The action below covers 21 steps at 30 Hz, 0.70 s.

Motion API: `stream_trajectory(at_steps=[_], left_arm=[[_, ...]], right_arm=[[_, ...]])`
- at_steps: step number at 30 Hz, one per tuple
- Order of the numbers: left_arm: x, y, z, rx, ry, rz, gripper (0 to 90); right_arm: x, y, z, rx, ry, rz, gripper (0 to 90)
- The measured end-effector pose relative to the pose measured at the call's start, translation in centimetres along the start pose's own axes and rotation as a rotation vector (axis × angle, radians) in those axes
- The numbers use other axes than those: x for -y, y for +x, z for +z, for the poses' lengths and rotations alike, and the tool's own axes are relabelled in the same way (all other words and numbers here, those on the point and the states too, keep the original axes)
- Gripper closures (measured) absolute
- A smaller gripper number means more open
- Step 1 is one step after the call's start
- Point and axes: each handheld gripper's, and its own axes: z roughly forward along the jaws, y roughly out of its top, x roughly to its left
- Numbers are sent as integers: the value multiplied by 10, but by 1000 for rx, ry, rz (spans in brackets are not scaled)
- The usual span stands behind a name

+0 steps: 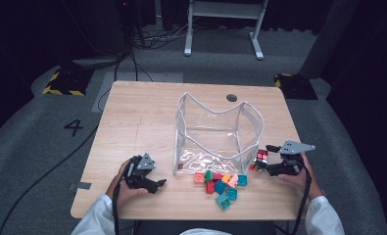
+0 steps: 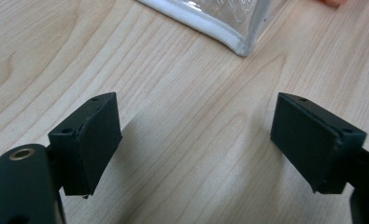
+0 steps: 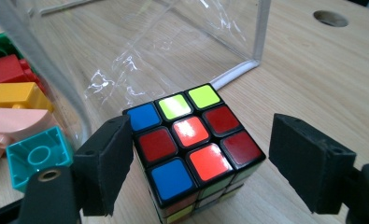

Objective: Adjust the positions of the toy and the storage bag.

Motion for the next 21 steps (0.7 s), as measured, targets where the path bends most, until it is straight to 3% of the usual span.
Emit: stream_trajectory(at_steps=[4, 9, 12, 16, 17, 21], left_arm=[[0, 2, 2, 10, -8, 8, 142], [-1, 2, 4, 12, -7, 4, 132], [-2, 2, 4, 12, -1, 8, 126], [-4, 3, 6, 5, 1, 1, 102], [-4, 3, 6, 4, 2, 1, 92], [-5, 3, 7, 7, 5, 1, 86]], right_arm=[[2, -9, 14, -47, 11, 25, 229], [5, -11, 30, -52, 42, 26, 257], [6, -11, 36, -60, 59, 41, 329], [9, -13, 34, -26, 35, 55, 334], [10, -15, 33, 5, 34, 71, 335], [13, -21, 29, 14, 27, 106, 336]])
